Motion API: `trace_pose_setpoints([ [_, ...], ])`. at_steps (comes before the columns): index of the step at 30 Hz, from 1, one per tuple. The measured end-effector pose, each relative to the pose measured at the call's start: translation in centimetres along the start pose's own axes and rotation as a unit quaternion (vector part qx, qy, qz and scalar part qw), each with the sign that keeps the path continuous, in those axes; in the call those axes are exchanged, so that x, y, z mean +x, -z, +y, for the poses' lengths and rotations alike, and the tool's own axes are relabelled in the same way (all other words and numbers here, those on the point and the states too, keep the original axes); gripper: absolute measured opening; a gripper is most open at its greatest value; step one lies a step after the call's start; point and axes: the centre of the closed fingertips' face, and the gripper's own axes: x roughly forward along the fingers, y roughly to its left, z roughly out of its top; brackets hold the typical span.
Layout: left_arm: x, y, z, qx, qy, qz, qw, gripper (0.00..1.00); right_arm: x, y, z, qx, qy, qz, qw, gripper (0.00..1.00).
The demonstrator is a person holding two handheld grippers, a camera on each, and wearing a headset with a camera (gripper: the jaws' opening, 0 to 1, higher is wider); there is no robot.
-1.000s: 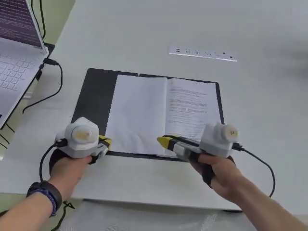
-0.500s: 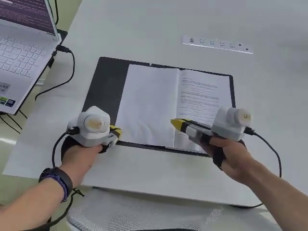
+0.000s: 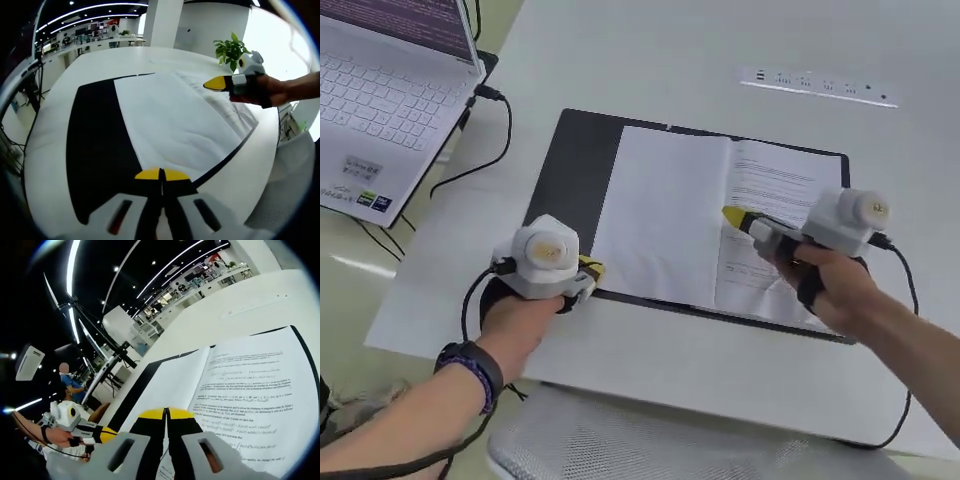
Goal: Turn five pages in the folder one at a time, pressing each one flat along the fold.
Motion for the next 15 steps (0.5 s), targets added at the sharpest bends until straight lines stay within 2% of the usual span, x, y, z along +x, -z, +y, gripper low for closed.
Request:
trace_pose_setpoints([
  [6, 0.0, 0.0, 0.0, -0.004, -0.003, -0.002, 1.0000, 0.00, 1.0, -0.7, 0.0, 0.013, 0.003, -0.006, 0.9999, 0.00],
  [12, 0.5, 0.2, 0.4, -0.008, -0.003, 0.001, 1.0000, 0.00, 1.9, 0.3, -0.4, 0.010, 0.006, 0.012, 0.9999, 0.00],
  [15, 0.5, 0.2, 0.3, -0.007, -0.007, 0.001, 0.9999, 0.00, 1.8, 0.0, -0.9, 0.018, 0.006, 0.005, 0.9998, 0.00],
])
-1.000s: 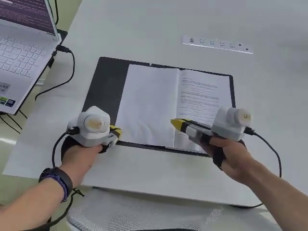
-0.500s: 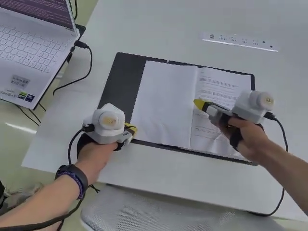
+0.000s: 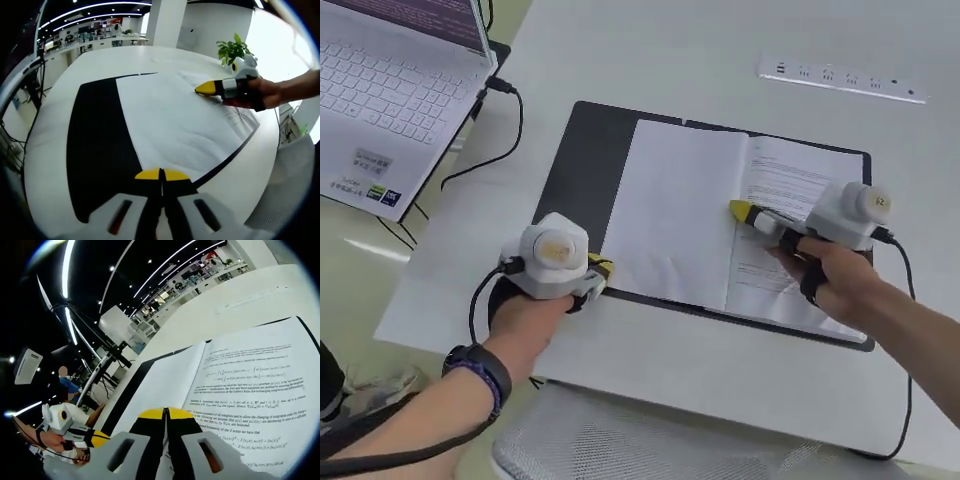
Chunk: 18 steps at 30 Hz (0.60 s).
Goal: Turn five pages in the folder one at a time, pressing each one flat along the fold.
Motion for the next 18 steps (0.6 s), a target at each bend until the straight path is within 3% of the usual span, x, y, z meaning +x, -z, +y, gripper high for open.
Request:
trace_pose_setpoints([
  [10, 0.1, 0.1, 0.1, 0.000, -0.004, 0.002, 1.0000, 0.00, 1.6, -2.4, -1.5, 0.043, 0.021, -0.054, 0.9974, 0.00],
  [18, 0.3, 0.2, 0.2, 0.002, -0.003, 0.002, 1.0000, 0.00, 2.4, -3.1, -1.7, 0.043, 0.024, -0.069, 0.9965, 0.00],
])
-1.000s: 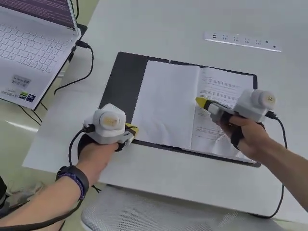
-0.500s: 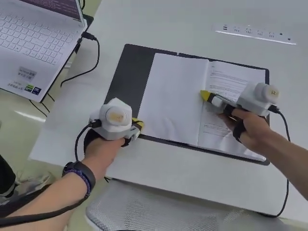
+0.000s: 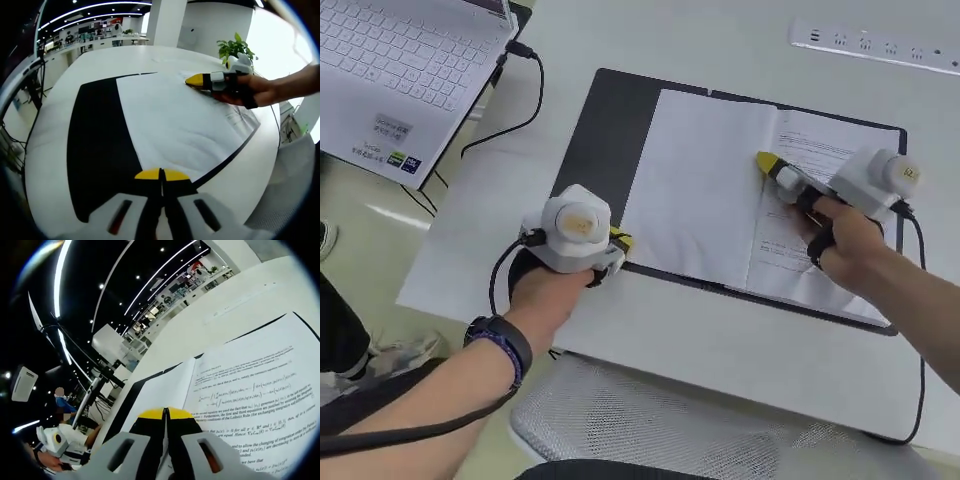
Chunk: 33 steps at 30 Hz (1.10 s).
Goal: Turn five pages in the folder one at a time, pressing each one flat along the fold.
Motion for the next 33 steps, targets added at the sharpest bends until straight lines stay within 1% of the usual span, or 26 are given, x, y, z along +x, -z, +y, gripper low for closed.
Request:
trace_pose_setpoints([
  [2, 0.1, 0.0, 0.0, 0.000, 0.001, 0.000, 1.0000, 0.00, 0.1, -0.1, -0.1, 0.004, 0.000, -0.002, 1.0000, 0.00],
  [6, 0.2, 0.1, 0.1, -0.001, -0.002, -0.003, 1.0000, 0.00, 0.7, -0.7, -0.4, 0.008, 0.006, -0.018, 0.9998, 0.00],
  [7, 0.2, 0.1, 0.1, -0.001, -0.003, -0.003, 1.0000, 0.00, 1.1, -1.1, -1.1, 0.013, 0.009, -0.025, 0.9996, 0.00],
  [8, 0.2, 0.1, 0.1, -0.001, -0.003, -0.003, 1.0000, 0.00, 1.4, -1.3, -1.4, 0.017, 0.011, -0.030, 0.9994, 0.00],
  [10, 0.1, 0.0, 0.0, -0.001, -0.004, -0.003, 1.0000, 0.00, 1.5, -1.7, -1.4, 0.040, 0.016, -0.042, 0.9982, 0.00],
  [11, 0.1, 0.0, 0.0, 0.000, -0.005, -0.003, 1.0000, 0.00, 1.7, -2.0, -1.8, 0.052, 0.018, -0.046, 0.9975, 0.00],
  [12, 0.0, 0.0, 0.0, 0.002, -0.005, -0.003, 1.0000, 0.00, 2.0, -2.2, -2.2, 0.049, 0.021, -0.052, 0.9972, 0.00],
  [15, -0.2, 0.0, -0.3, 0.006, -0.008, -0.005, 0.9999, 0.00, 2.1, -2.4, -1.6, 0.035, 0.026, -0.061, 0.9972, 0.00],
  [17, -0.3, 0.0, -0.3, 0.009, -0.010, -0.006, 0.9999, 0.00, 2.3, -2.7, -1.5, 0.037, 0.029, -0.067, 0.9966, 0.00],
  [21, -0.6, -0.1, -0.5, 0.007, -0.013, -0.006, 0.9999, 0.00, 3.3, -3.7, -2.9, 0.034, 0.040, -0.082, 0.9953, 0.00],
  [23, -0.7, -0.2, -0.6, 0.006, -0.013, -0.006, 0.9999, 0.00, 3.6, -3.9, -3.5, 0.038, 0.047, -0.090, 0.9941, 0.00],
  [25, -0.8, -0.2, -0.6, 0.006, -0.012, -0.006, 0.9999, 0.00, 3.8, -4.2, -3.4, 0.039, 0.050, -0.097, 0.9933, 0.00],
  [27, -0.8, -0.2, -0.7, 0.006, -0.009, -0.007, 0.9999, 0.00, 3.9, -4.6, -3.6, 0.049, 0.049, -0.100, 0.9925, 0.00],
  [28, -0.9, -0.2, -0.7, 0.007, -0.008, -0.007, 0.9999, 0.00, 4.1, -4.8, -3.7, 0.049, 0.050, -0.101, 0.9925, 0.00],
  [31, -1.1, -0.3, -0.8, 0.013, -0.006, -0.004, 0.9999, 0.00, 4.8, -5.2, -3.7, 0.033, 0.057, -0.095, 0.9933, 0.00],
  [33, -0.8, -0.1, -0.5, 0.013, -0.005, -0.004, 0.9999, 0.00, 5.2, -5.5, -3.8, 0.032, 0.058, -0.093, 0.9935, 0.00],
])
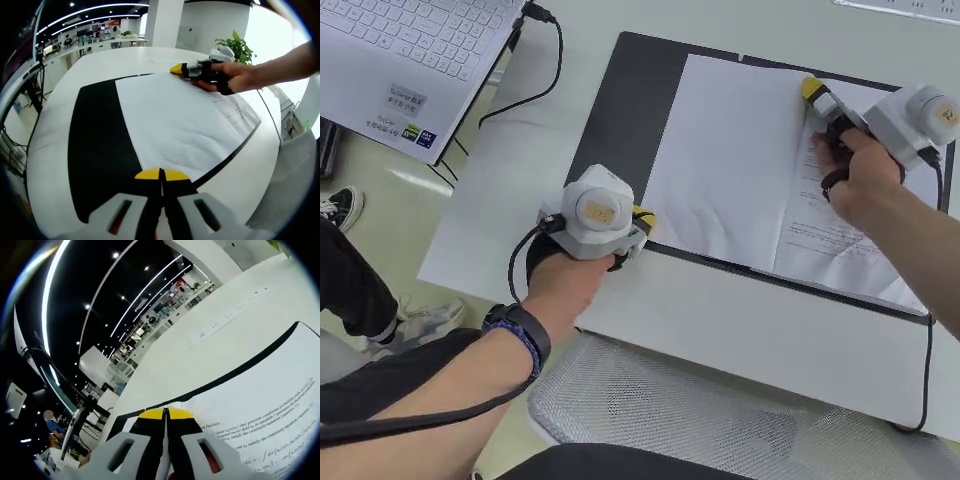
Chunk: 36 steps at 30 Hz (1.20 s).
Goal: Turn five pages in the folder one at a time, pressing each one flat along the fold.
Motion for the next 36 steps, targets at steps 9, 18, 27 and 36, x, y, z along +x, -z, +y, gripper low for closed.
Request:
trace_pose_setpoints([
  [9, -0.4, -0.3, -0.3, 0.003, 0.002, 0.001, 1.0000, 0.00, 1.3, -1.0, -0.4, 0.013, 0.000, -0.004, 0.9999, 0.00],
  [18, -0.6, -0.4, -0.4, 0.002, 0.002, 0.000, 1.0000, 0.00, 0.2, 0.0, 0.5, -0.021, -0.023, 0.018, 0.9993, 0.00],
  [27, -0.5, -0.5, -0.3, 0.003, 0.003, -0.001, 1.0000, 0.00, -0.4, 0.5, 1.1, -0.023, -0.024, 0.030, 0.9990, 0.00],
  [36, -0.2, -0.4, -0.2, 0.005, 0.004, -0.001, 1.0000, 0.00, -1.2, 1.7, 1.3, -0.031, -0.044, 0.048, 0.9974, 0.00],
])
